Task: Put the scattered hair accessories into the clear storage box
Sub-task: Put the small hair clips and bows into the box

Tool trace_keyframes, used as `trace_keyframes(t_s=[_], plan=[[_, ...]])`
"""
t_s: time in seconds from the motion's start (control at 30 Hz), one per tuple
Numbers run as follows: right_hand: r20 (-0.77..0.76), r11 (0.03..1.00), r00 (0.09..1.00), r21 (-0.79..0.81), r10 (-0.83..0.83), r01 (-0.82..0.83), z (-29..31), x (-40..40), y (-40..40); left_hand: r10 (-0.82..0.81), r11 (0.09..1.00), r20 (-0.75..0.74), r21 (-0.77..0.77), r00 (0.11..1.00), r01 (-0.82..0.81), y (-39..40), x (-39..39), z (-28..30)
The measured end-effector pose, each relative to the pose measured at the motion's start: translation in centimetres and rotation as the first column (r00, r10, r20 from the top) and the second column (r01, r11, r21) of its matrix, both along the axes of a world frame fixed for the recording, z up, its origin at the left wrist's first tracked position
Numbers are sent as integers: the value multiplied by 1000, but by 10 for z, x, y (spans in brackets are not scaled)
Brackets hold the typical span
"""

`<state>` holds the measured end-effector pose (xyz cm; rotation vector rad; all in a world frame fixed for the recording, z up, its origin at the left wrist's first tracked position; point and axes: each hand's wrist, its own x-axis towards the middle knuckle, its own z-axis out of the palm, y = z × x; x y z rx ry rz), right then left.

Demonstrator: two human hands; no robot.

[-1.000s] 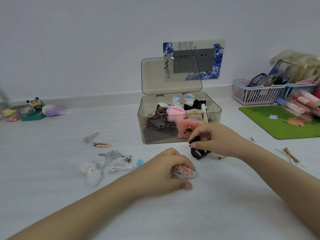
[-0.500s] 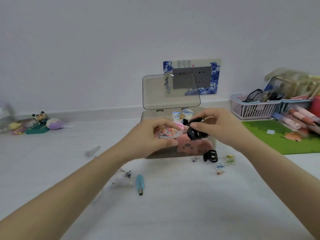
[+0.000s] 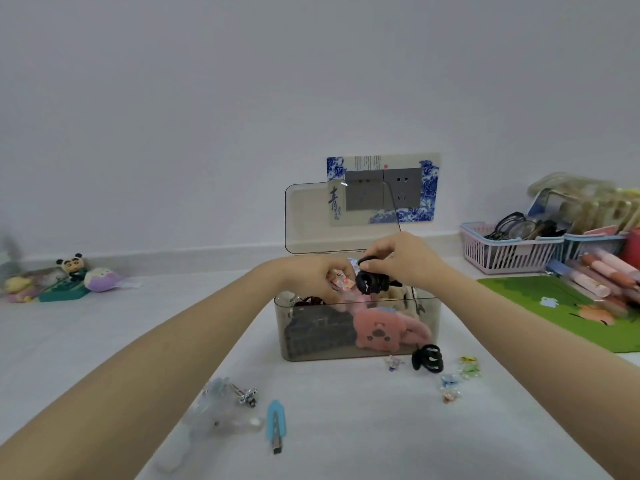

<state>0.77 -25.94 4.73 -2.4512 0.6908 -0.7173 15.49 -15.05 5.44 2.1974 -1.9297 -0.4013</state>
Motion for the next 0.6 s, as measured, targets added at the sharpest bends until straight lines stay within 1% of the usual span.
trace_keyframes(t_s=[0.1,0.17,0.27,0.37,0.43,0.5,0.6], plan=[[-21,999,999,1,32,-32,-2,2,0,-22,998,-11,54,1000,22,2,3,4],[-22,999,999,-4,39,-39,-3,3,-1,-45,997,-61,67,997,49,5,4,8],[-24,999,999,4,32,-31,-5,4,-4,-58,997,-90,53,994,63,8,7,10],[-31,1000,999,0,20,-21,-7,5,-5,-22,1000,-109,14,994,24,6,12,4],[-21,1000,1000,3,-3,3,-7,4,-6,32,999,-176,-20,984,-37,4,15,0],[-7,999,999,1,-40,40,-5,4,-8,48,997,-230,-51,972,-62,3,15,0],[-26,999,998,-14,-50,49,-4,7,-7,22,999,-197,-18,980,-26,2,14,0]])
